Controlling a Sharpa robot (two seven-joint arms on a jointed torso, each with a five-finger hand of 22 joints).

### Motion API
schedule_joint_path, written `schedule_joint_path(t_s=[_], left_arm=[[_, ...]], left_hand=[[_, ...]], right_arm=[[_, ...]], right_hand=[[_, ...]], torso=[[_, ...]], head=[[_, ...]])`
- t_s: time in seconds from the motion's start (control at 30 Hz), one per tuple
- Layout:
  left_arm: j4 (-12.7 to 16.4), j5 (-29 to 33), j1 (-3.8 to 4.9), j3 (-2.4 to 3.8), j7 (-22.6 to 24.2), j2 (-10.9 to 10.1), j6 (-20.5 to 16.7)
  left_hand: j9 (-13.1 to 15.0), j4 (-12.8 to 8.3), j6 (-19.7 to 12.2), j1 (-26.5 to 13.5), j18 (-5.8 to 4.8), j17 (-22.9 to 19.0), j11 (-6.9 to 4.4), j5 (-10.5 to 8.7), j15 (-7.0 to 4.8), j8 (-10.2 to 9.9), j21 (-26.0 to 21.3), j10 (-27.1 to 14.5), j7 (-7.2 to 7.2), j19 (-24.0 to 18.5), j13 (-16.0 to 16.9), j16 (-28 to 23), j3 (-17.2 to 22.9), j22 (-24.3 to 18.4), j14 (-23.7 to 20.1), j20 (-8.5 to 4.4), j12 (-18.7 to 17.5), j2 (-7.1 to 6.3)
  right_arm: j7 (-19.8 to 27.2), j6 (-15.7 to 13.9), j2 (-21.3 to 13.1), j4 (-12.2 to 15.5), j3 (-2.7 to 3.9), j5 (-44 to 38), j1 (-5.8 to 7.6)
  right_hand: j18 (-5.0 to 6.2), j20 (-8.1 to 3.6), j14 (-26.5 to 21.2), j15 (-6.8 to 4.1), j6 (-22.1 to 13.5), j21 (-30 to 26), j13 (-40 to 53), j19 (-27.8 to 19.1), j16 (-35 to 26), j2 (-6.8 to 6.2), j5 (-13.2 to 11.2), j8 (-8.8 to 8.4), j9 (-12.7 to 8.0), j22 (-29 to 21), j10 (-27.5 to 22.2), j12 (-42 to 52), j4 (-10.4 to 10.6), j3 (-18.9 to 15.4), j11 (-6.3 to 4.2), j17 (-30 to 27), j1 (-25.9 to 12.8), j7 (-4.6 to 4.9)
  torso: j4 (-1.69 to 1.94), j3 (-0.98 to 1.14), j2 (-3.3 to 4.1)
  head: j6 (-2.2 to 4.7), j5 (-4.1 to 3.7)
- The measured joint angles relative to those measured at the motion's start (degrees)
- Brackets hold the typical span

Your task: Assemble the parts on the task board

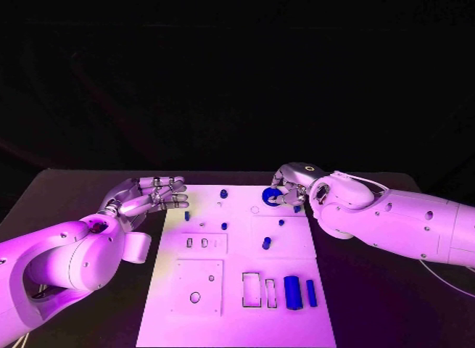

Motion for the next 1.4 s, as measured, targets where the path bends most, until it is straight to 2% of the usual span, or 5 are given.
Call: schedule_joint_path(t_s=[0.33,0.67,0.93,1.13,1.4], left_arm=[[-0.11,0.0,0.0,0.0,-0.09,-0.01,0.05],[-0.15,0.0,0.0,0.0,-0.14,-0.01,0.12],[-0.16,0.0,0.0,0.0,-0.16,-0.01,0.17],[-0.15,0.0,0.0,0.0,-0.17,-0.07,0.19],[-0.1,0.0,0.0,0.0,-0.17,-0.26,0.19]], left_hand=[[0.0,-0.01,0.0,0.0,0.0,-0.01,0.0,0.0,0.0,0.0,0.0,0.0,0.0,-0.2,0.0,0.0,-0.02,0.01,0.0,0.2,0.0,0.0],[0.0,-0.16,0.0,0.0,0.0,-0.01,0.0,0.0,0.2,0.0,0.0,0.0,0.0,-0.2,0.0,0.0,-0.16,0.04,-0.2,0.2,0.0,0.0],[0.0,-0.16,0.0,0.0,0.0,-0.01,0.0,0.0,0.2,0.0,0.0,0.0,0.0,-0.2,0.0,-0.18,-0.16,0.04,-0.2,0.2,0.0,0.0],[0.0,-0.16,0.0,0.0,0.0,0.04,0.21,0.0,0.2,0.0,0.0,-0.21,0.0,-0.2,0.0,-0.24,-0.16,0.03,-0.19,0.2,0.0,0.0],[0.0,-0.16,0.0,0.0,0.0,0.03,0.21,0.0,0.2,-0.2,0.0,-0.21,0.0,-0.2,0.0,-0.24,-0.16,0.03,-0.2,0.2,-0.22,0.0]], right_arm=[[0.19,-2.14,0.01,1.1,-0.13,-0.42,-0.26],[0.32,-4.48,0.1,4.77,-0.15,-2.31,-0.34],[0.2,-5.87,2.78,7.0,-0.13,-4.97,-0.2],[0.08,-6.24,5.71,6.77,-0.13,-6.36,-0.16],[-0.55,-6.24,9.58,4.0,-0.29,-7.55,-0.16]], right_hand=[[0.0,0.0,0.0,0.0,0.16,0.03,-0.01,0.0,0.0,-0.54,-0.46,-0.2,0.01,-0.01,0.0,0.53,0.31,1.1,0.0,0.05,0.54,0.04],[0.01,0.0,0.0,0.0,0.65,0.24,-0.01,0.0,0.09,-1.63,0.03,0.05,0.01,-0.01,0.0,0.52,0.72,1.99,0.01,0.04,0.07,-0.01],[0.01,0.01,0.0,0.01,0.79,0.24,-0.01,0.0,0.22,-1.63,0.05,0.07,-0.03,-0.02,0.0,0.52,0.85,2.3,0.01,0.03,0.07,0.0],[0.0,0.01,-0.01,0.01,0.81,0.24,-0.02,0.0,0.22,-1.64,0.35,0.06,-0.15,0.03,0.0,0.52,0.72,2.47,0.01,0.03,0.08,-0.03],[0.0,0.01,-0.01,0.01,0.85,0.24,-0.02,0.0,0.22,-1.86,0.34,-0.01,-0.14,0.03,0.0,0.52,0.8,2.85,0.01,0.03,-0.01,-0.06]], torso=[[0.01,-0.01,-0.01],[0.02,-0.03,-0.03],[0.05,-0.08,-0.06],[0.13,-0.15,-0.05],[0.13,-0.18,0.01]], head=[[0.03,0.02],[0.03,0.33],[0.06,0.63],[0.05,1.01],[-0.02,1.24]])
